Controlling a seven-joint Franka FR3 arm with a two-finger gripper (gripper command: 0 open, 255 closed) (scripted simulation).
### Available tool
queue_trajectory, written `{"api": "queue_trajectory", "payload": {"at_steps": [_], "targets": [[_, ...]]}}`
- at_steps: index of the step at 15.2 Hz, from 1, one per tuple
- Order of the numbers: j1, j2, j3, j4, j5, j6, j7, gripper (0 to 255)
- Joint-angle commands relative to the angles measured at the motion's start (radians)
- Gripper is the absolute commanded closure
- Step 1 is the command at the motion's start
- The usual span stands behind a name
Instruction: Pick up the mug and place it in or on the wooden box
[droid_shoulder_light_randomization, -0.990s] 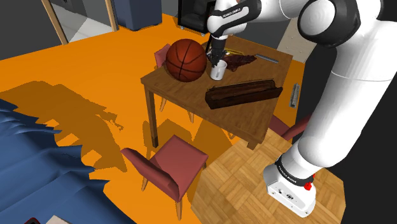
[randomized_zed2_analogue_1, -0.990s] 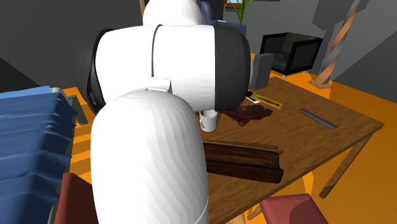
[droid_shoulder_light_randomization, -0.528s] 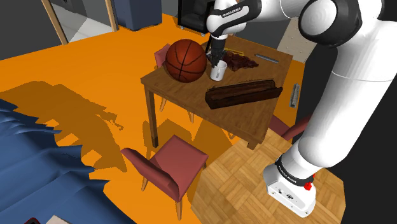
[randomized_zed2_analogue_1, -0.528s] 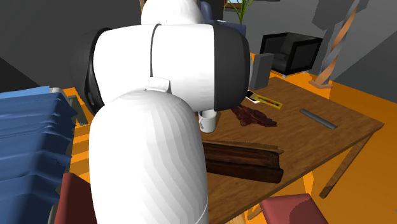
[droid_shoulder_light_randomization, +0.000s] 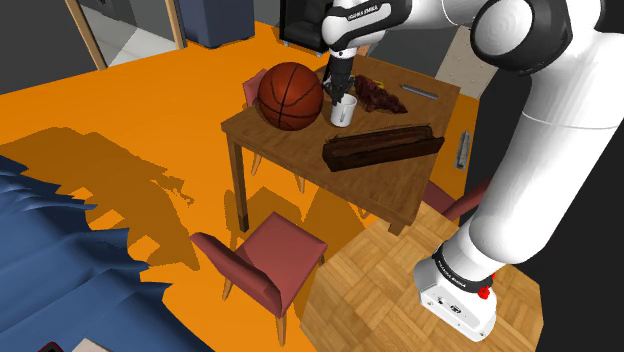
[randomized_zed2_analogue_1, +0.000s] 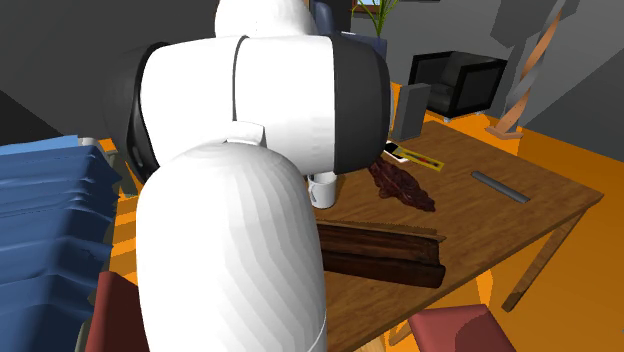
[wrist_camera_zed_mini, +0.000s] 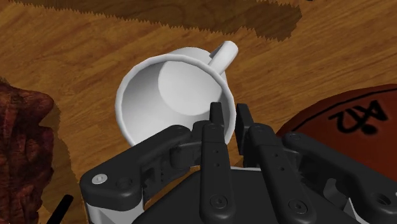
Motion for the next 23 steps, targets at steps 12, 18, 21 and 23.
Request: {"api": "queue_trajectory", "payload": {"at_steps": [12,18,21,23], "targets": [[0.002,-0.039,-0.001,0.121,-0.002,-0.161,-0.008,255],[0.001,-0.046,-0.002,0.192,-0.002,-0.239,-0.013,255],[0.001,-0.046,-0.002,0.232,-0.002,-0.279,-0.015,255],[0.001,-0.09,-0.004,0.182,-0.008,-0.272,-0.017,255]]}}
